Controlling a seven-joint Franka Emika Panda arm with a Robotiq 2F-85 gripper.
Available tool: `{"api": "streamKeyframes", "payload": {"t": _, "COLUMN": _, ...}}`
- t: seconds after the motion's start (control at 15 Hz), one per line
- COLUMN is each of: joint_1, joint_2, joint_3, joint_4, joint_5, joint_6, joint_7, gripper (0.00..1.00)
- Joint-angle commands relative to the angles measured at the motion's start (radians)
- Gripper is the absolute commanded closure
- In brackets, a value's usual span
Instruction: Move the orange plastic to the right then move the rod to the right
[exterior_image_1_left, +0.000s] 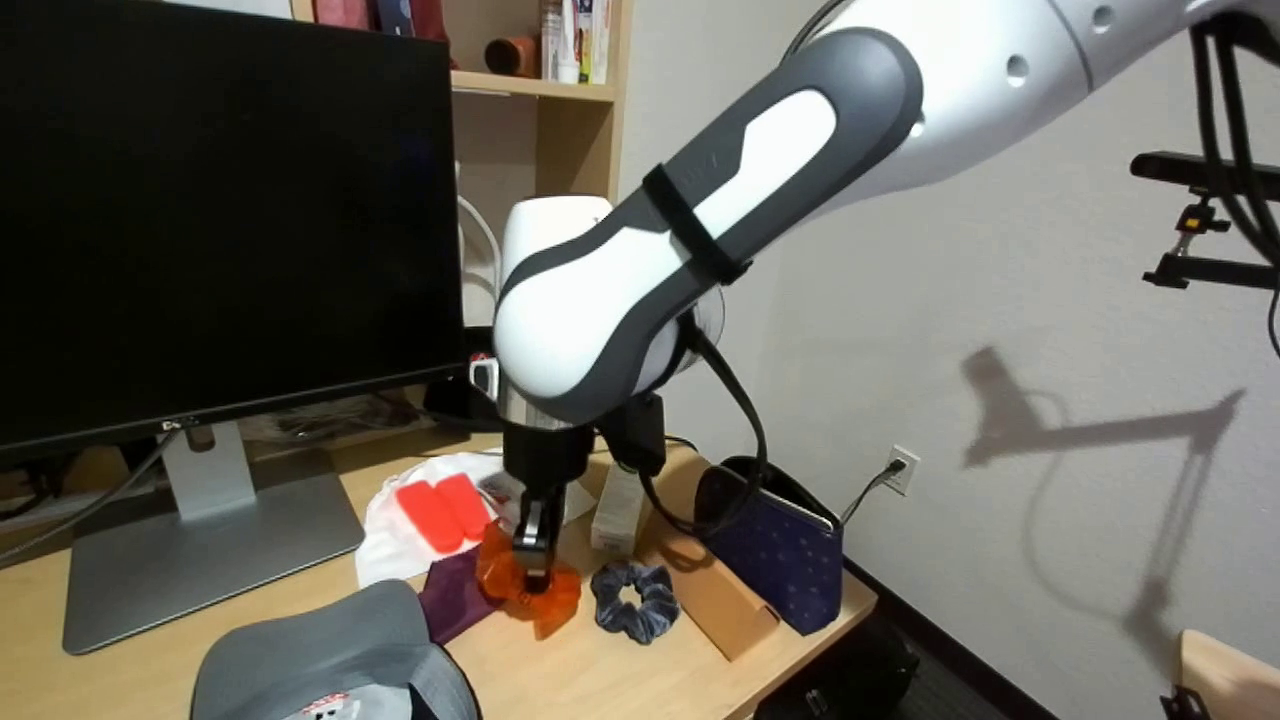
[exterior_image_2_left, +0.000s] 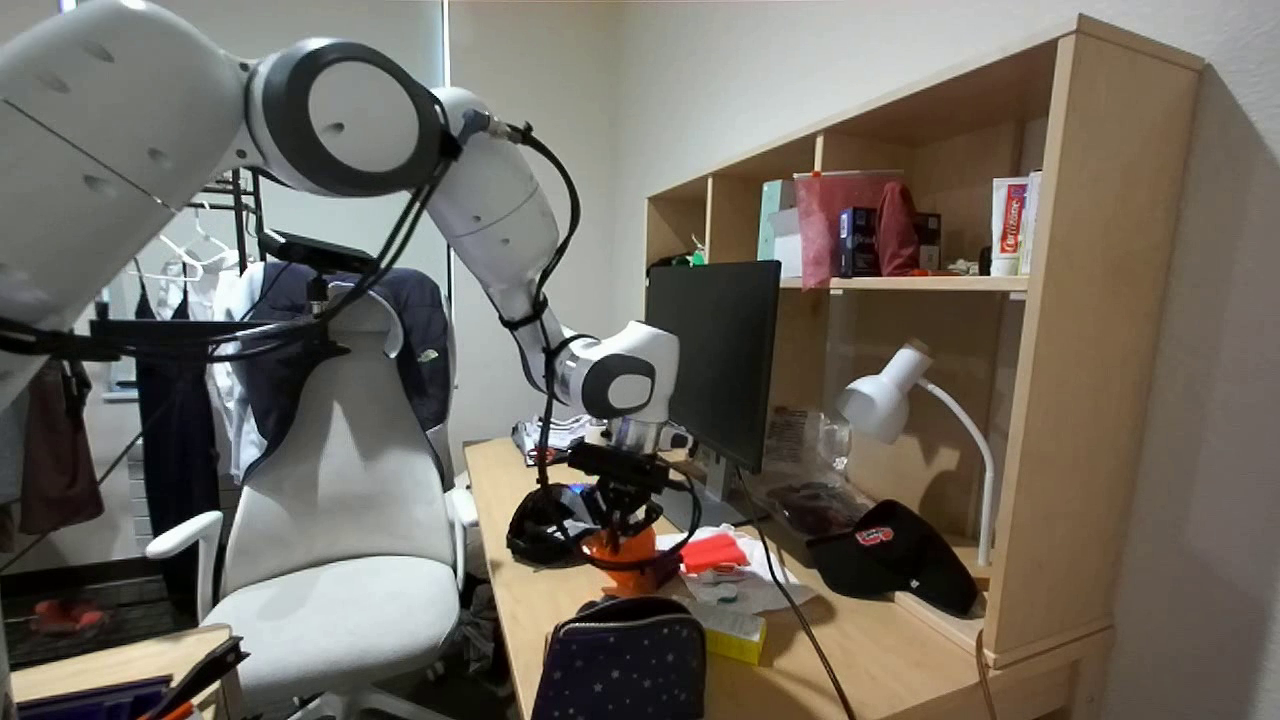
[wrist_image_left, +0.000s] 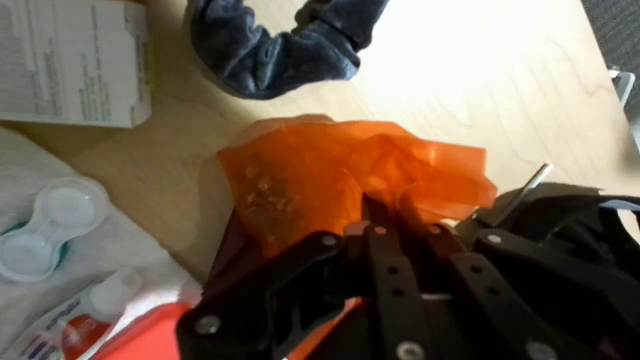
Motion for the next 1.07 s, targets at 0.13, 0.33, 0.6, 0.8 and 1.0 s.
{"api": "streamKeyframes", "payload": {"t": 0.13, "joint_1": -0.065, "joint_2": -0.195, "joint_3": 0.001, "joint_4": -0.087, "joint_5": 0.098, "joint_6": -0.017, "joint_7": 0.010, "gripper": 0.91}}
{"api": "streamKeyframes", "payload": {"t": 0.33, "joint_1": -0.073, "joint_2": -0.250, "joint_3": -0.037, "joint_4": -0.040, "joint_5": 0.123, "joint_6": -0.115, "joint_7": 0.046, "gripper": 0.93}}
{"api": "streamKeyframes", "payload": {"t": 0.6, "joint_1": -0.062, "joint_2": -0.268, "joint_3": -0.108, "joint_4": 0.112, "joint_5": 0.116, "joint_6": -0.406, "joint_7": 0.159, "gripper": 0.91}}
{"api": "streamKeyframes", "payload": {"t": 0.8, "joint_1": -0.067, "joint_2": -0.226, "joint_3": -0.144, "joint_4": 0.267, "joint_5": 0.130, "joint_6": -0.586, "joint_7": 0.229, "gripper": 0.92}}
{"api": "streamKeyframes", "payload": {"t": 1.0, "joint_1": -0.058, "joint_2": -0.264, "joint_3": -0.150, "joint_4": 0.196, "joint_5": 0.109, "joint_6": -0.517, "joint_7": 0.189, "gripper": 0.92}}
